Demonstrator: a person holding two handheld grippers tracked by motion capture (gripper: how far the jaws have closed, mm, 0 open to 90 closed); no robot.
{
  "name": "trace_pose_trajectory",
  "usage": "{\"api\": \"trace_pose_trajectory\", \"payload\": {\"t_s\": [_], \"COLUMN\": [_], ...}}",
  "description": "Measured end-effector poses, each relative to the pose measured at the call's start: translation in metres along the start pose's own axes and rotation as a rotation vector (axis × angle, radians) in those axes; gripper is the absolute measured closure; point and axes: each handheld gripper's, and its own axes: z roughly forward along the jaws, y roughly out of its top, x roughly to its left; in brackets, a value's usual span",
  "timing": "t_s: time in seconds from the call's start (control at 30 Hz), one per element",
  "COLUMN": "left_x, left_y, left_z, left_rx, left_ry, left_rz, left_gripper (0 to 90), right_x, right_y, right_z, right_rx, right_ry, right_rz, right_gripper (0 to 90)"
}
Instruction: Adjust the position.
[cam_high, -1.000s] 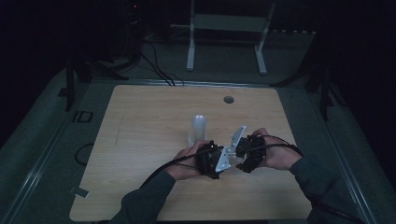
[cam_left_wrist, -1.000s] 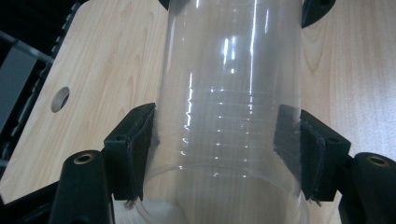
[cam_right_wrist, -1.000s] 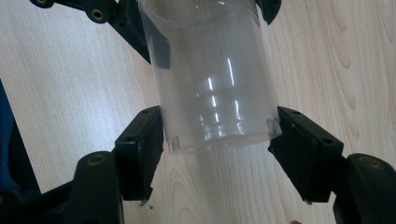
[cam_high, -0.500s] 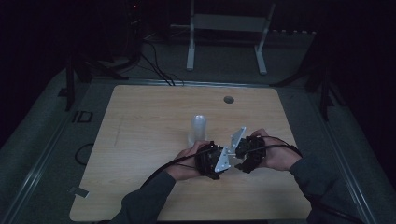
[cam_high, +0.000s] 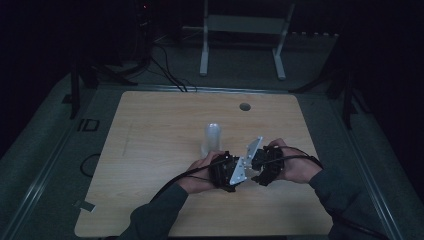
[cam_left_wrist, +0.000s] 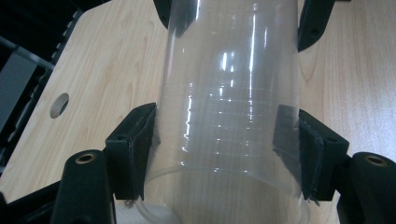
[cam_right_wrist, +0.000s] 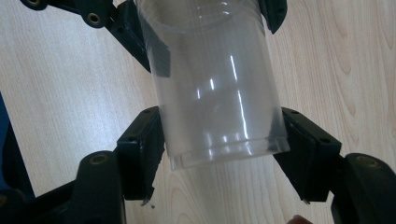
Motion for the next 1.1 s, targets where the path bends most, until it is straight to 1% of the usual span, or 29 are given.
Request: {"api": "trace_pose_trajectory", "payload": {"t_s": [0.07, 0.17, 0.27, 0.4, 0.5, 0.57, 0.6, 0.7, 0.83, 0.9, 0.97, 1.0, 1.03, 1.1], "left_x": [0.000, 0.000, -0.001, 0.000, 0.000, 0.001, 0.001, 0.001, 0.001, 0.000, 0.000, 0.001, 0.001, 0.003], "left_y": [0.000, -0.001, -0.001, -0.001, -0.002, -0.002, -0.002, -0.001, 0.000, 0.001, 0.001, 0.001, 0.001, 0.001], "left_z": [0.000, 0.000, 0.000, 0.000, 0.000, -0.002, -0.002, -0.003, -0.004, -0.004, -0.004, -0.004, -0.004, -0.005], "left_rx": [-0.003, -0.001, -0.002, 0.003, -0.008, -0.009, -0.014, -0.023, -0.037, -0.038, -0.039, -0.048, -0.049, -0.055], "left_ry": [0.002, -0.005, -0.012, -0.008, -0.010, -0.013, -0.020, -0.020, -0.036, -0.042, -0.040, -0.044, -0.041, -0.035], "left_rz": [0.000, -0.002, -0.019, -0.034, -0.049, -0.055, -0.062, -0.068, -0.080, -0.087, -0.090, -0.104, -0.105, -0.115], "left_gripper": [31.6, 31.5, 30.3, 28.7, 26.9, 24.3, 23.8, 20.9, 17.2, 15.8, 15.0, 15.0, 14.4, 14.0], "right_x": [0.000, 0.001, 0.002, 0.002, 0.002, 0.003, 0.002, 0.003, 0.002, 0.003, 0.002, 0.002, 0.002, 0.003], "right_y": [0.000, 0.000, 0.000, 0.000, -0.001, -0.003, -0.003, -0.005, -0.007, -0.008, -0.008, -0.008, -0.009, -0.010], "right_z": [0.001, 0.002, 0.000, -0.001, -0.001, -0.001, 0.000, 0.000, 0.001, 0.001, 0.002, 0.002, 0.003, 0.004], "right_rx": [0.003, 0.000, -0.009, -0.014, -0.020, -0.016, -0.023, -0.028, -0.029, -0.034, -0.035, -0.036, -0.034, -0.031], "right_ry": [-0.001, -0.007, -0.013, -0.020, -0.016, -0.016, -0.013, -0.010, -0.007, -0.005, -0.005, -0.005, -0.009, -0.006], "right_rz": [-0.002, -0.005, -0.006, -0.007, -0.007, 0.008, 0.007, 0.015, 0.019, 0.032, 0.033, 0.035, 0.026, 0.036], "right_gripper": [35.8, 39.1, 41.3, 41.7, 41.8, 41.8, 41.8, 41.9, 41.9, 41.9, 41.9, 41.9, 41.9, 41.9]}}
